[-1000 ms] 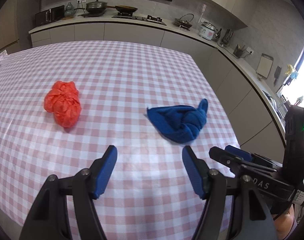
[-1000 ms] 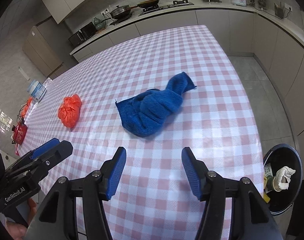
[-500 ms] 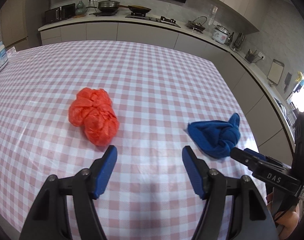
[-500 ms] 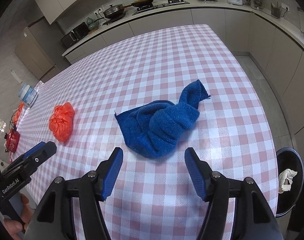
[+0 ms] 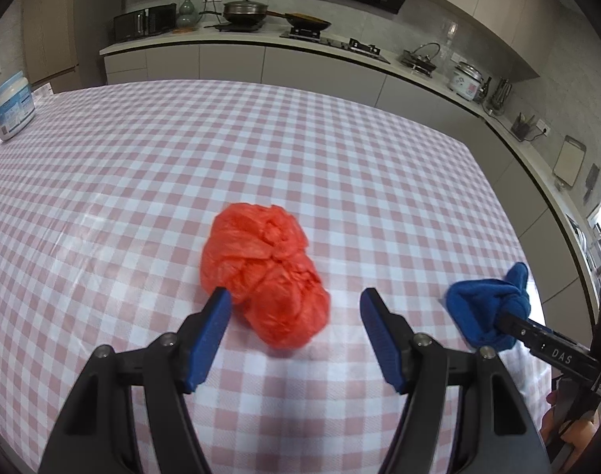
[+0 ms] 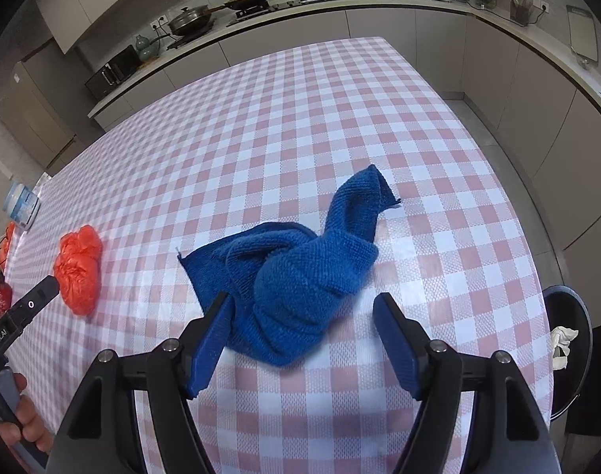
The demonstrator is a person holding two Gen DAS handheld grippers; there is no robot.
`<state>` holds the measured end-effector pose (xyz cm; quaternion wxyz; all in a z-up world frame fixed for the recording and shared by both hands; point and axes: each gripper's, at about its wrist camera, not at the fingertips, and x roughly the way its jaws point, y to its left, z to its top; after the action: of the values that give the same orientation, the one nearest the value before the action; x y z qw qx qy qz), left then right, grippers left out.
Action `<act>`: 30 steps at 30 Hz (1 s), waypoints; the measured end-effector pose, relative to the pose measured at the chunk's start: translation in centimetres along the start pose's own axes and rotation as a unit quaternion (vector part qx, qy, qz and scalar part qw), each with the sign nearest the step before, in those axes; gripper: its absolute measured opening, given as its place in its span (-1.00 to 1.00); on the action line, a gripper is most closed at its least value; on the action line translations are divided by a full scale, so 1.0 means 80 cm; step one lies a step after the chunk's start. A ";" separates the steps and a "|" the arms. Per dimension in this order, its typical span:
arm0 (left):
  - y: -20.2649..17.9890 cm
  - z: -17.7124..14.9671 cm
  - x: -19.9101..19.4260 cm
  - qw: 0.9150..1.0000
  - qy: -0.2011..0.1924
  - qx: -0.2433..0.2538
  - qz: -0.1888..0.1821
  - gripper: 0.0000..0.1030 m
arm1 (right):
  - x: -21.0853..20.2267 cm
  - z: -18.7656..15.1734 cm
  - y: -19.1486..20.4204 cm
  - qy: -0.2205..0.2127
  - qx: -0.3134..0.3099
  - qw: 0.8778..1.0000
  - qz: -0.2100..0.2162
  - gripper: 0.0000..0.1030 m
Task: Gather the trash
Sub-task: 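Grasp the red plastic bag with the left tool while the right tool grasps the blue towel, then carry the red bag and blue towel with both tools over the bin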
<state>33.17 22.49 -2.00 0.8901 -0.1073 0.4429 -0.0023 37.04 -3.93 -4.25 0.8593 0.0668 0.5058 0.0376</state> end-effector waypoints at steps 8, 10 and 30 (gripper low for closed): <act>0.014 0.012 0.034 1.000 0.018 -0.005 -0.001 0.34 | 0.025 0.016 0.014 0.005 -0.005 1.000 -0.015 0.46; 0.016 0.013 0.044 1.000 0.023 -0.005 -0.001 0.34 | 0.029 0.020 0.018 0.003 -0.010 1.000 -0.017 0.47; 0.010 -0.008 0.033 1.000 0.011 0.004 -0.020 -0.26 | 0.027 0.011 0.048 -0.027 -0.069 0.997 0.005 -0.26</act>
<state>34.22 22.91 -4.62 0.8856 -0.1123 0.4500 -0.0231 38.87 0.11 -5.11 0.8750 0.0110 0.4781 0.0753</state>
